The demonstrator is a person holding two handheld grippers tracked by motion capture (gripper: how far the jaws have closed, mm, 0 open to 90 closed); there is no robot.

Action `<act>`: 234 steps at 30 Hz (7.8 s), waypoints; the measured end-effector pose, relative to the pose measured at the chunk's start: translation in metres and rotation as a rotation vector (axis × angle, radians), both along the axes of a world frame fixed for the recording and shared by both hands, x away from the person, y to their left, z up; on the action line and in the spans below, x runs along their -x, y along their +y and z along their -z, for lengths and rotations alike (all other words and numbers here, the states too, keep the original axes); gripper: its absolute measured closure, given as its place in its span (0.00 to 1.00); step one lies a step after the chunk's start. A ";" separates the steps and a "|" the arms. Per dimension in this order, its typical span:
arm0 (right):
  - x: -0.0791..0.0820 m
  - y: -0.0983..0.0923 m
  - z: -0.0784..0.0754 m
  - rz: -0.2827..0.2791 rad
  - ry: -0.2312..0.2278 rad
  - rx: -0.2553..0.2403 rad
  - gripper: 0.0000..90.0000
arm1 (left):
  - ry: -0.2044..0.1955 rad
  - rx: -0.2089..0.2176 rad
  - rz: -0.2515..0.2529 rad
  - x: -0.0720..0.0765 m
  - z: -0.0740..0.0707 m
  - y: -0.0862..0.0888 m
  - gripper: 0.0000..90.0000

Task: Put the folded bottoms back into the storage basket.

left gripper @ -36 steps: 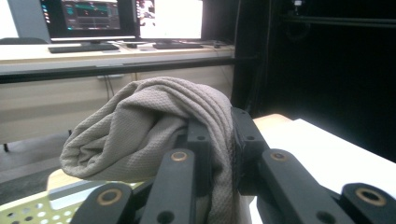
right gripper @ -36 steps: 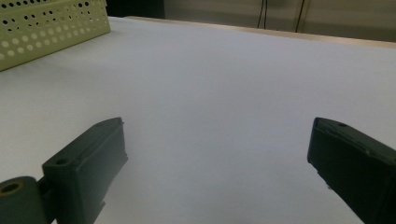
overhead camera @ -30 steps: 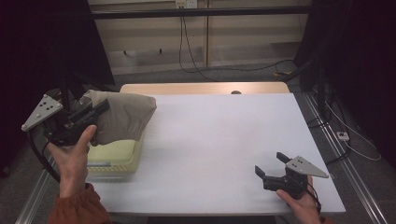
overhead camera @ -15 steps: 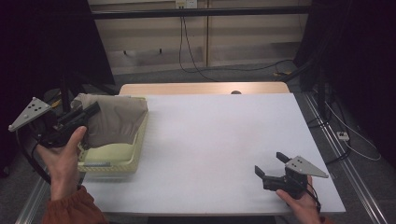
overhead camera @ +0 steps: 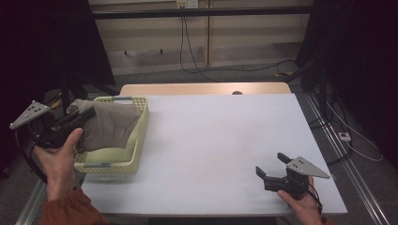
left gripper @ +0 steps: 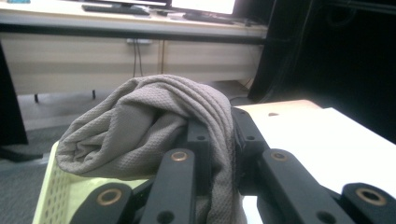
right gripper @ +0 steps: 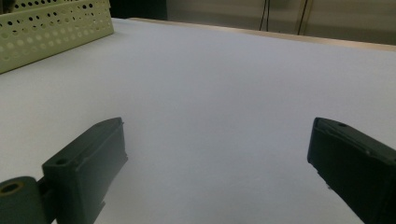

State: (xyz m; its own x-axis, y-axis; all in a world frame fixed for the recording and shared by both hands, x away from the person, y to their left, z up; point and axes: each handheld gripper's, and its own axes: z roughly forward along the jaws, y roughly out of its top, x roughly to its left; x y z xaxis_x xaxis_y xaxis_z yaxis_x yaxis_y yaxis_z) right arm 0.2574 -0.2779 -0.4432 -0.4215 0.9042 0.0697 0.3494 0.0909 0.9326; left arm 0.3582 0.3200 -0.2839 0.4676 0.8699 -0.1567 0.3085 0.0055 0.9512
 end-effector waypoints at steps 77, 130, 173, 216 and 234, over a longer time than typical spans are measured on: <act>-0.004 0.002 0.002 -0.012 0.014 0.001 0.05 | 0.524 -0.260 -0.146 -0.091 0.094 0.019 0.88; -0.006 0.002 0.003 -0.022 0.027 0.010 0.05 | 0.453 -0.274 -0.135 -0.113 0.088 0.007 0.46; -0.008 0.001 0.004 -0.021 0.033 0.001 0.05 | 0.711 -0.408 -0.143 -0.144 0.140 -0.017 0.96; -0.007 -0.001 0.003 -0.016 0.027 -0.012 0.05 | 0.320 -0.237 -0.129 -0.111 0.102 -0.003 0.20; -0.007 -0.001 0.004 0.003 0.032 -0.005 0.05 | 0.234 -0.216 -0.064 -0.093 0.086 0.003 0.06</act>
